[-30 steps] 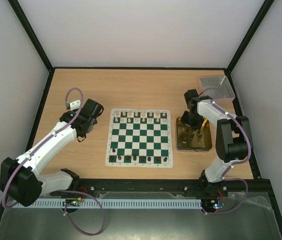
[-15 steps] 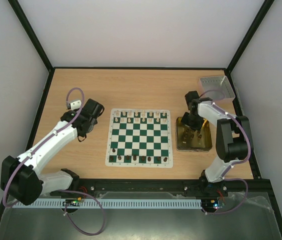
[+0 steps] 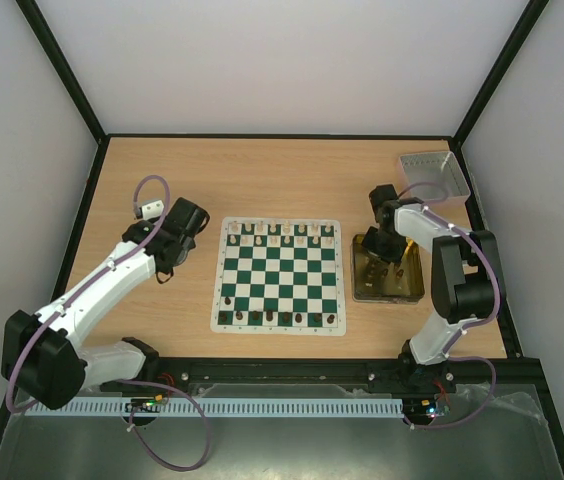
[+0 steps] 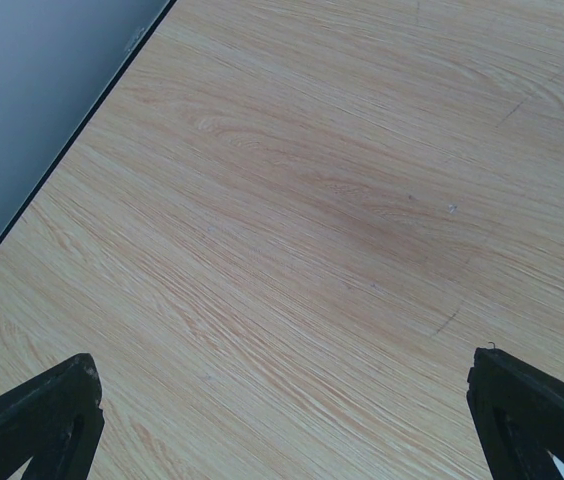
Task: Set up the chess pieces on the board
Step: Pick up the chess piece from the storage box, then place the chess piece on the chessboard, then pick up the chess piece from the storage box.
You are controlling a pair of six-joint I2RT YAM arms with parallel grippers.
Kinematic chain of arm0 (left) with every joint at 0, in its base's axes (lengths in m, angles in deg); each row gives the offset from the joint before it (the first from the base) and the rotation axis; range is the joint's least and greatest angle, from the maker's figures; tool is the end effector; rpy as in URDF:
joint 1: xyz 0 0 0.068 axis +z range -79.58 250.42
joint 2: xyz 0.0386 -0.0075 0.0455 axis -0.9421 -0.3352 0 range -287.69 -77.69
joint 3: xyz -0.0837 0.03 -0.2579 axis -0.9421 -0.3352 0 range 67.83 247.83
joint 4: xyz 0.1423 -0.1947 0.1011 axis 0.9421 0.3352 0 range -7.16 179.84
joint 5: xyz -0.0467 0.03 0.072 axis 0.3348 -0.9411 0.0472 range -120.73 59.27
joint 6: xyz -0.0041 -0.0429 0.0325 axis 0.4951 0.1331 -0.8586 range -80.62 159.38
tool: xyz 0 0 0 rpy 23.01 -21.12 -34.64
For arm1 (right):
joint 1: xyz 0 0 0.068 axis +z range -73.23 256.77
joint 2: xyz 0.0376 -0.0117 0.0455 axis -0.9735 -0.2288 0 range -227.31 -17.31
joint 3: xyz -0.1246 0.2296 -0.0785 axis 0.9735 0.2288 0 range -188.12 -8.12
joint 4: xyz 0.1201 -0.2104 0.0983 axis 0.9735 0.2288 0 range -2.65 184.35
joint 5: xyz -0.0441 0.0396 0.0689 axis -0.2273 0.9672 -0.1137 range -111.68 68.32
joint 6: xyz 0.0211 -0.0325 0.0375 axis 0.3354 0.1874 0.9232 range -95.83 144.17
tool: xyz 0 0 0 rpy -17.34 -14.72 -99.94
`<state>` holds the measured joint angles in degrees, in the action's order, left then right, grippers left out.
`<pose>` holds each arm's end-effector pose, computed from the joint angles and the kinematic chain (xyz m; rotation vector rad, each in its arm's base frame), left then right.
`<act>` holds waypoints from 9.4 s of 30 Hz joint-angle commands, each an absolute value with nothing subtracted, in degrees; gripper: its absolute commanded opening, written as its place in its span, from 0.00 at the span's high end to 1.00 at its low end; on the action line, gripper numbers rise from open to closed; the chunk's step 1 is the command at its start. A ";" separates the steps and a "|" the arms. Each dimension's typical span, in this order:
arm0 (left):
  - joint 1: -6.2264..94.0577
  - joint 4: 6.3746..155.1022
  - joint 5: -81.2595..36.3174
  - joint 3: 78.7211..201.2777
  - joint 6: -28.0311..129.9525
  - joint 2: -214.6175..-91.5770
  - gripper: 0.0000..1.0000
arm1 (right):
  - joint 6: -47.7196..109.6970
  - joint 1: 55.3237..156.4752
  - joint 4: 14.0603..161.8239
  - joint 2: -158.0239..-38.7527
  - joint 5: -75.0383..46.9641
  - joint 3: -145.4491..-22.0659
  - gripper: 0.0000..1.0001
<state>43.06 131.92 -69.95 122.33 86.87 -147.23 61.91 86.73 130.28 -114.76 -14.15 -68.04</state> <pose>0.2095 -0.0832 0.2638 -0.6028 2.2895 0.3381 0.2978 0.0570 0.1657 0.7112 2.9448 0.2844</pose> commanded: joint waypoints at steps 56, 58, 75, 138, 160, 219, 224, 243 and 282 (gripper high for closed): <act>45.37 137.00 -75.77 123.11 92.63 -142.39 0.01 | 53.79 135.18 145.51 -139.10 -11.24 -109.54 0.98; 45.22 136.21 -74.68 122.95 91.65 -142.17 0.01 | 53.59 135.53 145.60 -140.17 -10.86 -110.12 0.98; 44.49 135.10 -74.16 122.63 90.52 -141.72 0.01 | 53.38 138.02 145.86 -143.70 -7.54 -110.96 0.97; 43.61 134.64 -74.15 122.31 90.13 -141.50 0.01 | 54.73 139.70 146.66 -143.83 -8.82 -110.45 0.71; 43.73 133.91 -73.54 121.97 89.35 -142.29 0.01 | 56.52 133.64 140.20 -135.24 -5.07 -102.91 0.73; 41.27 116.19 -17.42 121.00 61.43 -144.70 0.07 | 63.64 91.50 134.81 -106.02 -12.72 -65.75 0.50; 40.50 116.59 -19.66 120.55 61.52 -144.78 0.07 | 63.64 90.83 133.92 -107.49 -12.93 -65.47 0.60; 39.65 116.83 -22.22 120.08 61.87 -144.85 0.07 | 63.28 90.27 131.95 -108.74 -12.63 -62.61 0.70; 39.09 116.05 -23.77 119.08 62.66 -144.86 0.06 | 62.53 90.40 137.88 -104.70 -16.57 -68.30 0.96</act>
<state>39.30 116.16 -23.31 120.12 62.17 -144.76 62.92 90.29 133.85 -108.27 -14.08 -65.12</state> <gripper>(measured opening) 0.939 0.054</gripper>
